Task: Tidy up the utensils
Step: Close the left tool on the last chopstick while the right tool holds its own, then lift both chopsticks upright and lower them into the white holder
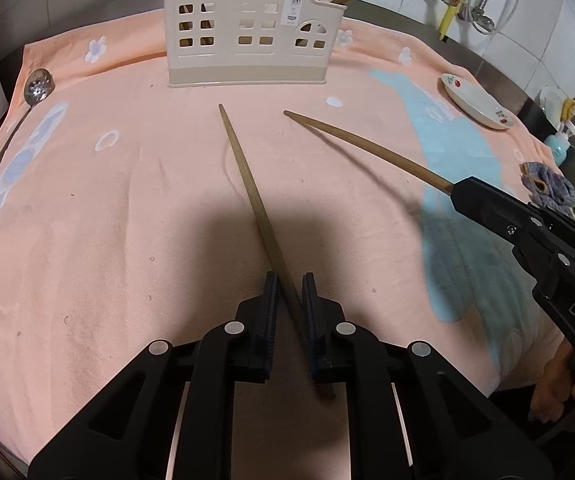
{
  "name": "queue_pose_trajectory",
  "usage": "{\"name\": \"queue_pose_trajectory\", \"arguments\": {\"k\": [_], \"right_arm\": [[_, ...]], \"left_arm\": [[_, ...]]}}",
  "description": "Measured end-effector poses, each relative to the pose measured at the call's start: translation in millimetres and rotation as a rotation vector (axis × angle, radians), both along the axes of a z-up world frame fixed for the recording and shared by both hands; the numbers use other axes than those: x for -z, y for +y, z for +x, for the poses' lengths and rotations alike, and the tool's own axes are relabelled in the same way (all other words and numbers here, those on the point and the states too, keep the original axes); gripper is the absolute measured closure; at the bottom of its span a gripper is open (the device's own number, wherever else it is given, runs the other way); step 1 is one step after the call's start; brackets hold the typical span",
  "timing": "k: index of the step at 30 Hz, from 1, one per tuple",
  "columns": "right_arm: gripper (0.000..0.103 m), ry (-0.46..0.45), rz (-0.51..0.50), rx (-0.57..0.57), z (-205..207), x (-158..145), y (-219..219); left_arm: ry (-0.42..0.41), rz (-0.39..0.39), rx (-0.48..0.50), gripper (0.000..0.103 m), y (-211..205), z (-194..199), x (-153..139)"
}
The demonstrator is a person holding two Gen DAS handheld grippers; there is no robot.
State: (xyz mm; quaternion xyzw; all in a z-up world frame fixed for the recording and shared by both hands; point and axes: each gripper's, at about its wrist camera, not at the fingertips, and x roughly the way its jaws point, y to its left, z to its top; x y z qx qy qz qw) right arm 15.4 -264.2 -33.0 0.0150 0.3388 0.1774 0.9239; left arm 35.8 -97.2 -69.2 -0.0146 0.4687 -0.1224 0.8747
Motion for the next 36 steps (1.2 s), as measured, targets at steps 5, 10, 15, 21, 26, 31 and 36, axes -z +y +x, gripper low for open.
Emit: {"name": "queue_pose_trajectory", "arguments": {"k": [5,10,15,21,26,31,36], "right_arm": [[0.096,-0.005,-0.005,-0.004,-0.8,-2.0,-0.1],[0.096,-0.026,-0.014,-0.006,-2.2,-9.1,0.0],[0.096,-0.048,-0.029,-0.007,-1.4,-17.7,2.4],[0.096,-0.068,-0.027,-0.011,2.5,-32.2,4.3],[0.096,-0.084,-0.019,-0.02,9.0,-47.6,6.4],[0.096,-0.093,-0.007,-0.027,18.0,-62.0,9.0],[0.096,-0.107,0.008,-0.054,26.9,-82.1,13.5]], "left_arm": [[-0.002,0.006,0.014,0.093,5.2,2.3,-2.0],[-0.045,0.028,0.017,0.096,20.2,3.8,-16.1],[-0.127,0.033,0.031,0.097,34.4,4.2,-39.7],[-0.209,0.027,0.068,0.097,42.3,7.1,-60.9],[-0.272,0.012,0.089,0.097,47.3,11.1,-77.1],[-0.317,-0.012,0.107,0.097,51.3,22.5,-92.1],[-0.336,-0.041,0.122,0.097,54.3,37.5,-102.8]]}}
